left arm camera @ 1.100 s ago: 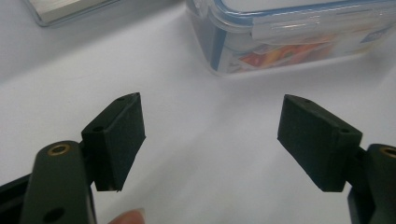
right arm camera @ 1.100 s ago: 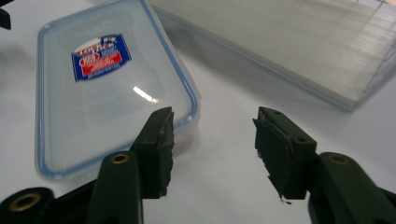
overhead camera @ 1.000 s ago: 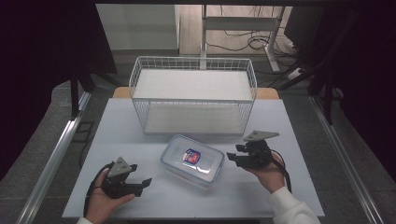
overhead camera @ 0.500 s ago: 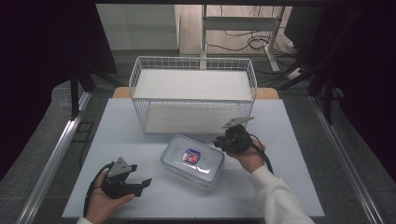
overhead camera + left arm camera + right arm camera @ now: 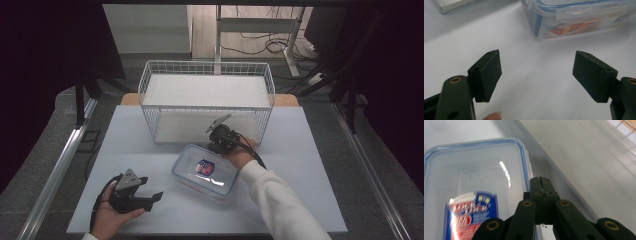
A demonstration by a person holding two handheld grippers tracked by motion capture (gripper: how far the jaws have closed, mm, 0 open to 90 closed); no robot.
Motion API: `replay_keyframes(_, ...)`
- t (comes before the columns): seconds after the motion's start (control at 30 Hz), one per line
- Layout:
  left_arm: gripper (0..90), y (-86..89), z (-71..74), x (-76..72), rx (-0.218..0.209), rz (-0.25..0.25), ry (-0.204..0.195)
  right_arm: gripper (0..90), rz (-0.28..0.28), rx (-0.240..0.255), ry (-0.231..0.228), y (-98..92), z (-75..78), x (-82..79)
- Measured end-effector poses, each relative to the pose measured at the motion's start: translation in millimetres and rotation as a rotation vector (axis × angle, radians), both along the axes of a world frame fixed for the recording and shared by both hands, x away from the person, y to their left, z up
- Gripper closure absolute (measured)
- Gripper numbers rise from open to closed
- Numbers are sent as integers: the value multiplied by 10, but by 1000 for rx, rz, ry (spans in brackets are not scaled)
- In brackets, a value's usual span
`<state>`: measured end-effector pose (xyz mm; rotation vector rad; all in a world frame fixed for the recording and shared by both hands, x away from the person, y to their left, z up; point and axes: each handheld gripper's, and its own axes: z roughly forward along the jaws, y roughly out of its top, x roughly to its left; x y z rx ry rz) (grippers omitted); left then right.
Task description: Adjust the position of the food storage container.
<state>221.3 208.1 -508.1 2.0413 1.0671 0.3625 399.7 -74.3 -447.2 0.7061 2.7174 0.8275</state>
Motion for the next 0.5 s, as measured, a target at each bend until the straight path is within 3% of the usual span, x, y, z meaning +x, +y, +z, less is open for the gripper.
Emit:
replay_keyframes(0.17, 231, 3, -4, 0, 0, 1, 4, 891, -4, -29, 12, 183, -85, 164)
replay_keyframes(0.3, 231, 14, -1, 1, -2, 4, 2, 892, 3, -38, 18, 256, -134, 186)
replay_keyframes(0.37, 234, 16, 0, 0, -1, 5, 2, 892, 18, -71, 3, 301, -158, 199)
replay_keyframes(0.47, 234, 15, 1, -1, 0, 5, 1, 893, 25, -74, 5, 312, -162, 204)
replay_keyframes(0.5, 235, 15, 4, -3, 0, 6, 1, 893, 37, -62, 25, 331, -161, 195)
